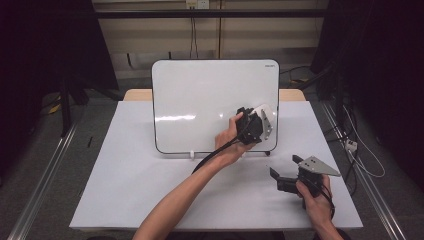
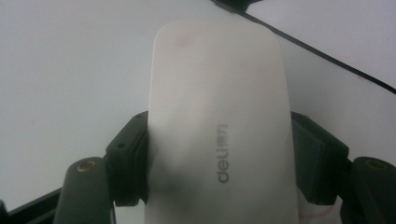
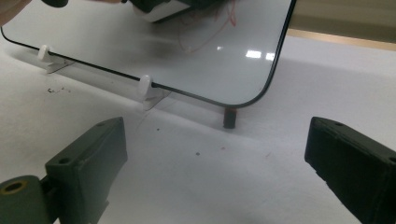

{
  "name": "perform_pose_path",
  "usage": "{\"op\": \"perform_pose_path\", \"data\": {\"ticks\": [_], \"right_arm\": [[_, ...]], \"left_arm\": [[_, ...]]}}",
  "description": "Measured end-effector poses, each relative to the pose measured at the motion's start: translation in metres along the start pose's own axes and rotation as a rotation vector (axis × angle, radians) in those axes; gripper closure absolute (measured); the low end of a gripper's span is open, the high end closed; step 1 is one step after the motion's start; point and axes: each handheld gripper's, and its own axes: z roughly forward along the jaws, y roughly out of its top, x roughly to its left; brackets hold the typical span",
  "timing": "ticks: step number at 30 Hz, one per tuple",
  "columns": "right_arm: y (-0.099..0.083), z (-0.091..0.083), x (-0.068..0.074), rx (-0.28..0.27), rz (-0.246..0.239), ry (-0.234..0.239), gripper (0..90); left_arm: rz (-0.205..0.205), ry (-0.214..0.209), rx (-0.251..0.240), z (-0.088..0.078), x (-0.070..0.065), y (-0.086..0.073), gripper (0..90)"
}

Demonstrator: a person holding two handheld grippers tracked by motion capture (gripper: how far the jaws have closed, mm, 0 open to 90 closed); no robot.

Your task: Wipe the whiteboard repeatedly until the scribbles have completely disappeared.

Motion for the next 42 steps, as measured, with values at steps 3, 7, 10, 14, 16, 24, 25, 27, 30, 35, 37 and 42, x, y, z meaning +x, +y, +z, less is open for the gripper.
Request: {"op": "perform_pose_path", "data": {"ticks": [3,7,10,14,16,24,25,27,30,35,37,42], "right_arm": [[0.000,0.000,0.000,0.000,0.000,0.000,5.6],[0.000,-0.001,0.000,-0.001,0.002,0.000,5.7],[-0.001,-0.001,-0.002,-0.004,-0.002,-0.002,5.7],[-0.001,-0.002,-0.002,-0.006,-0.005,-0.001,5.7],[-0.001,-0.002,-0.002,-0.006,-0.004,-0.001,5.6],[-0.001,-0.002,-0.002,-0.003,-0.002,0.000,5.6],[-0.001,-0.002,-0.002,-0.003,-0.002,0.000,5.6],[-0.001,-0.001,-0.001,-0.002,-0.005,-0.002,5.6],[0.000,-0.001,-0.001,-0.001,-0.004,0.001,5.6],[0.000,0.001,-0.001,-0.001,-0.003,0.001,5.7],[0.000,0.001,-0.001,-0.002,-0.006,0.001,5.7],[0.000,0.000,0.000,-0.003,-0.001,0.002,5.7]], "left_arm": [[-0.018,-0.021,0.001,0.001,0.004,0.001,31.0],[-0.013,-0.025,0.005,0.002,0.011,0.004,31.0],[-0.035,-0.011,0.007,0.002,0.024,0.008,31.0],[-0.069,0.012,0.005,0.003,0.045,0.013,31.0],[-0.080,0.022,0.003,0.003,0.055,0.014,31.0],[-0.084,0.063,0.007,0.003,0.057,0.016,31.0],[-0.080,0.061,0.009,0.003,0.056,0.015,31.0],[-0.081,0.069,0.011,0.003,0.055,0.016,31.0],[-0.082,0.066,0.015,0.004,0.056,0.016,31.0],[-0.054,0.050,0.019,0.007,0.047,0.021,31.0],[-0.043,0.037,0.017,0.009,0.040,0.023,31.0],[0.003,0.015,0.036,0.012,0.023,0.027,31.0]]}}
